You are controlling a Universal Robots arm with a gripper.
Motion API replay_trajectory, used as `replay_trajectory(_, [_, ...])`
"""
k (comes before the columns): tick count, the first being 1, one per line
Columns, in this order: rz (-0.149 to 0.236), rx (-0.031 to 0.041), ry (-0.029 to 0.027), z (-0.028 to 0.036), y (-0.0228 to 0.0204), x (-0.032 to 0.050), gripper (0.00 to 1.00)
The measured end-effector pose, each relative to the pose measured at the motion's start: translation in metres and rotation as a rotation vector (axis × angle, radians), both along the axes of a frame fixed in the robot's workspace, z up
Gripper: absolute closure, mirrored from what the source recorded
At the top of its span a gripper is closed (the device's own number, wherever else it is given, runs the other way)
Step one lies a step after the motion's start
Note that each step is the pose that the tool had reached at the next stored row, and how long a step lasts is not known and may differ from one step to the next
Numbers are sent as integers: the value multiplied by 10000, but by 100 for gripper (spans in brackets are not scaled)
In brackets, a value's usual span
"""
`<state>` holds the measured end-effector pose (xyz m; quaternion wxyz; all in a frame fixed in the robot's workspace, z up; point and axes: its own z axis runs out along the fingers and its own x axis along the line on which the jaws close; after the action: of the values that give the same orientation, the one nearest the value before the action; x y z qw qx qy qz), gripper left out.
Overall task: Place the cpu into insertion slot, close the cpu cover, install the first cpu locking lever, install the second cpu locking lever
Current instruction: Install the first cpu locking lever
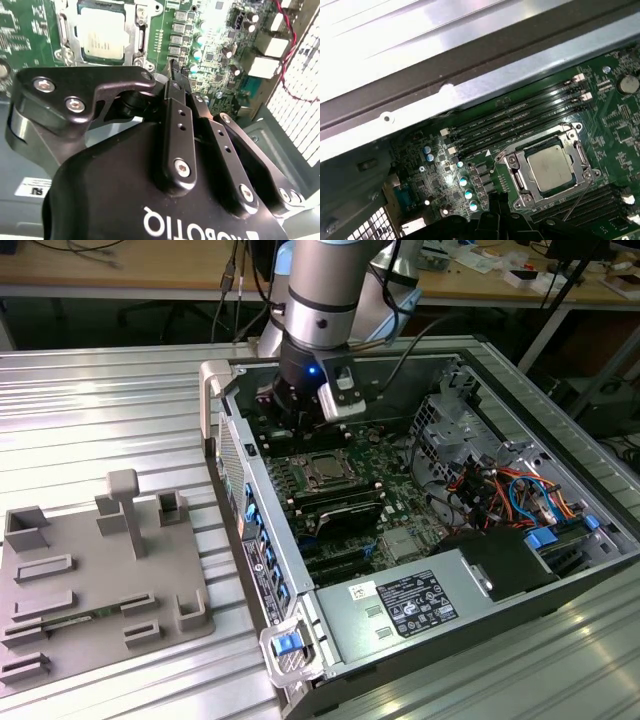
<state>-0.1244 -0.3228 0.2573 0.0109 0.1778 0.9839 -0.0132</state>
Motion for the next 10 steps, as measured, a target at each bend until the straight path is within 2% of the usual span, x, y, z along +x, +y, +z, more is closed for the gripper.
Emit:
replay_trajectory(3, [377,1,0,-4,26,0,89])
replay_trajectory(4, [487,1,-1,-6,61,0,89])
replay_trajectory(10, [650,1,-1,-8,136,10,89])
